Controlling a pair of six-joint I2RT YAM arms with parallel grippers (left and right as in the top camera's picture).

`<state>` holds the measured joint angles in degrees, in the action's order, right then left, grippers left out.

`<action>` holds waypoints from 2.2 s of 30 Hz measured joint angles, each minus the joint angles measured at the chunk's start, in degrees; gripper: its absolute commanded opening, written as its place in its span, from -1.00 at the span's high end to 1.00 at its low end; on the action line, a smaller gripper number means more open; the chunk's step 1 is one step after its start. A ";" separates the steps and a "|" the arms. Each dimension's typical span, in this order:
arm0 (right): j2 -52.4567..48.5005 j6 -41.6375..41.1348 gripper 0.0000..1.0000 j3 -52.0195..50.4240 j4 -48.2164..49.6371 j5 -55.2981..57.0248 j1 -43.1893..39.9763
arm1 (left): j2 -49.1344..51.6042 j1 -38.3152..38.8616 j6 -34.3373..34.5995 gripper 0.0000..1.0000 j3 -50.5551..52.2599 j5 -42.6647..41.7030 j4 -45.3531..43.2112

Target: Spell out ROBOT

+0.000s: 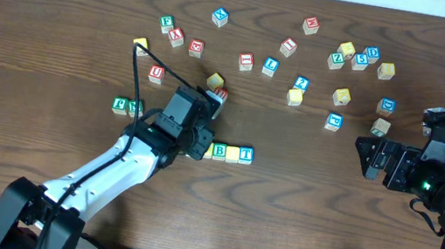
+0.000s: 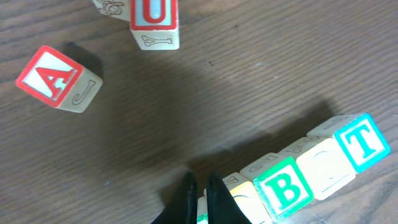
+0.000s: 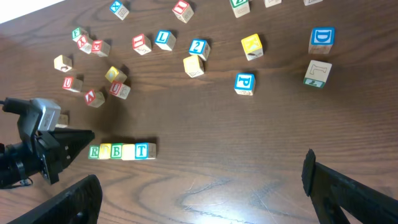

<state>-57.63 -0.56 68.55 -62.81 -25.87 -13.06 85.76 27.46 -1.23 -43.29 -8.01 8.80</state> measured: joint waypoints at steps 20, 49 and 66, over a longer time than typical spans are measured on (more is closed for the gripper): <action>0.00 0.00 -0.98 0.00 0.00 0.02 0.00 | 5.05 0.52 0.02 0.86 -0.22 0.00 -1.92; 0.00 0.00 -0.99 0.00 0.00 0.02 0.00 | 6.64 0.50 0.02 0.85 -0.24 0.00 -2.45; 0.00 0.00 -0.99 0.00 0.00 0.02 0.00 | 6.64 0.50 0.02 0.85 -0.24 0.00 -2.38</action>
<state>-57.63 -0.56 68.55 -62.81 -25.85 -13.06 92.40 27.97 -1.21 -43.53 -8.01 6.42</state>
